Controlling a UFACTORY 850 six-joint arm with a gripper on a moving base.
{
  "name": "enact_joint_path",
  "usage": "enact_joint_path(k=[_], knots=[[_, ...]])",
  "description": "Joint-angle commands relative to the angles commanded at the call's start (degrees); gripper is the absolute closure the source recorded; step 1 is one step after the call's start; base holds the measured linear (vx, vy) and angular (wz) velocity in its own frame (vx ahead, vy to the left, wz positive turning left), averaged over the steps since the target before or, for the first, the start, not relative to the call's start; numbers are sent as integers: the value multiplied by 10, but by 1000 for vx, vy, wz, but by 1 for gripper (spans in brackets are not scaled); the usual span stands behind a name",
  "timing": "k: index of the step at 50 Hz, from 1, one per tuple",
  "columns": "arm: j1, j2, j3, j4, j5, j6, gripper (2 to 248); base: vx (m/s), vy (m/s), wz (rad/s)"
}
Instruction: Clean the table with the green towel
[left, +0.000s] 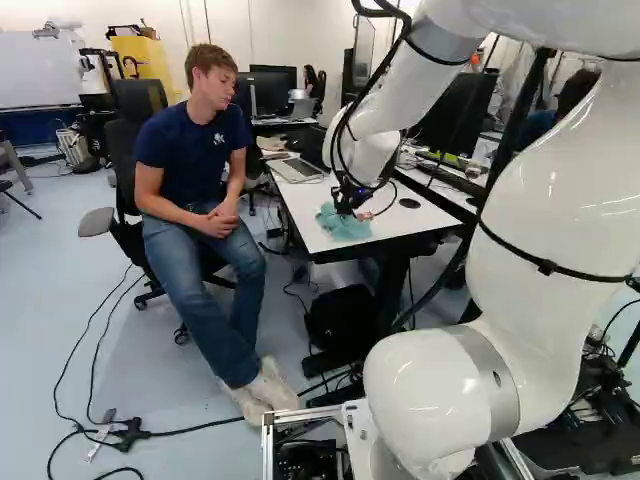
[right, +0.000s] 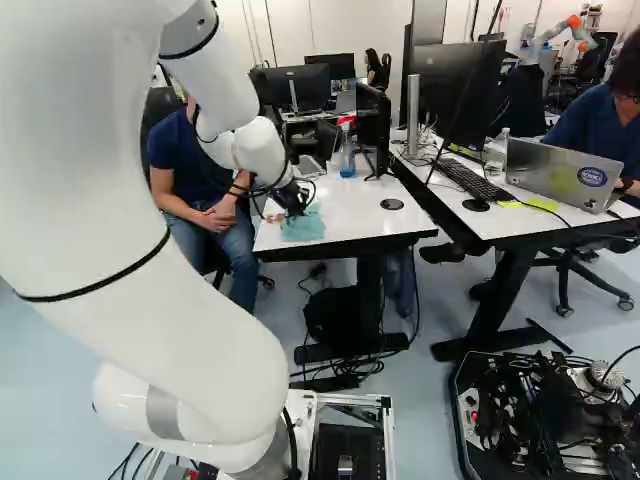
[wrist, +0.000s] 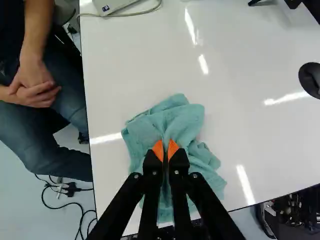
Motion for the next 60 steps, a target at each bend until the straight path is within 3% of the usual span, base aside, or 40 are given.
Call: enact_joint_path(k=[13, 27, 60], knots=[[-27, 9, 10, 0, 0, 0, 219, 0, 0, 0], [-31, 13, 12, 0, 0, 0, 219, 0, 0, 0], [25, 71, 21, 1, 0, 0, 219, 0, 0, 0]])
